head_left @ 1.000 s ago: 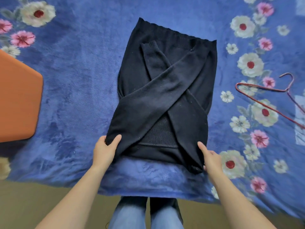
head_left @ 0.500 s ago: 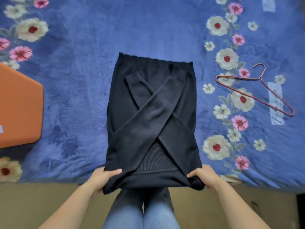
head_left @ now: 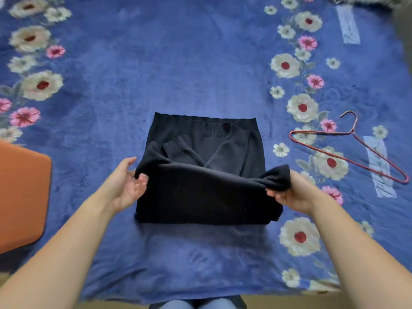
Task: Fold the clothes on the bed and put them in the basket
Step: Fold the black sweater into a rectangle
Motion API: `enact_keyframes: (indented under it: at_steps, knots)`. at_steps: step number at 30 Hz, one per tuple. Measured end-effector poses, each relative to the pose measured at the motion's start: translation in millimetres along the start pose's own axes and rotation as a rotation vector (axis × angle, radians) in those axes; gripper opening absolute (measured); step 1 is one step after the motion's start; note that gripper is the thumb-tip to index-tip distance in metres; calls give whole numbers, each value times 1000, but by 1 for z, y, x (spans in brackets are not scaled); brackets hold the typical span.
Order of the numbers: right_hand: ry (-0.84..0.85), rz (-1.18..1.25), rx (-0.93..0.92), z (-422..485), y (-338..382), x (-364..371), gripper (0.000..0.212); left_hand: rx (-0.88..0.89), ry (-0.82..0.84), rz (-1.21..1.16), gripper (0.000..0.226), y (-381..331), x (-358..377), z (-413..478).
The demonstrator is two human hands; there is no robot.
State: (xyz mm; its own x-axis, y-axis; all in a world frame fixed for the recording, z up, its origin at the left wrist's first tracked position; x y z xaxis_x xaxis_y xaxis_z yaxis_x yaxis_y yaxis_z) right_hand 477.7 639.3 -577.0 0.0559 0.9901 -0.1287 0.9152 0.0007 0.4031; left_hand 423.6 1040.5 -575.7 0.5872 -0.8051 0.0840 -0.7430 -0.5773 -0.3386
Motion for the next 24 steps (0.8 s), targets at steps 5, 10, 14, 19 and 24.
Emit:
enact_keyframes:
  at_steps: [5, 10, 14, 19, 24]
  knots:
    - [-221, -193, -104, 62, 33, 10, 62, 278, -296, 555, 48, -39, 5, 58]
    - [-454, -693, -608, 78, 47, 29, 65, 699, -414, 858, 51, -41, 28, 76]
    - [-424, -687, -700, 75, 39, 45, 69, 793, -467, 669, 35, -42, 35, 67]
    - [-443, -532, -822, 67, 73, 31, 19, 742, -292, 620, 19, -70, 43, 60]
    - [-432, -395, -851, 68, 114, 22, 48, 736, -229, 558, 36, -112, 51, 66]
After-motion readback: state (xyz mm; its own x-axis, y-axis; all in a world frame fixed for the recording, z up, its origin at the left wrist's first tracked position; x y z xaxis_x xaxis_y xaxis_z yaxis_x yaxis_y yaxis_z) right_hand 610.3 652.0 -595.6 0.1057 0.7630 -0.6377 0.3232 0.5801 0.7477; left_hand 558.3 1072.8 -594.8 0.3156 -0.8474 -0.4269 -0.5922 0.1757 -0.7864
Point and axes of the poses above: each hand's wrist, its own z-axis towards the middle knuckle, its own x-axis out of the palm, y = z × x, the point moved 8 cm from there along z, towards the middle knuckle, and after that the axes turned 6 degrees about -y, right-handed, at the moved point
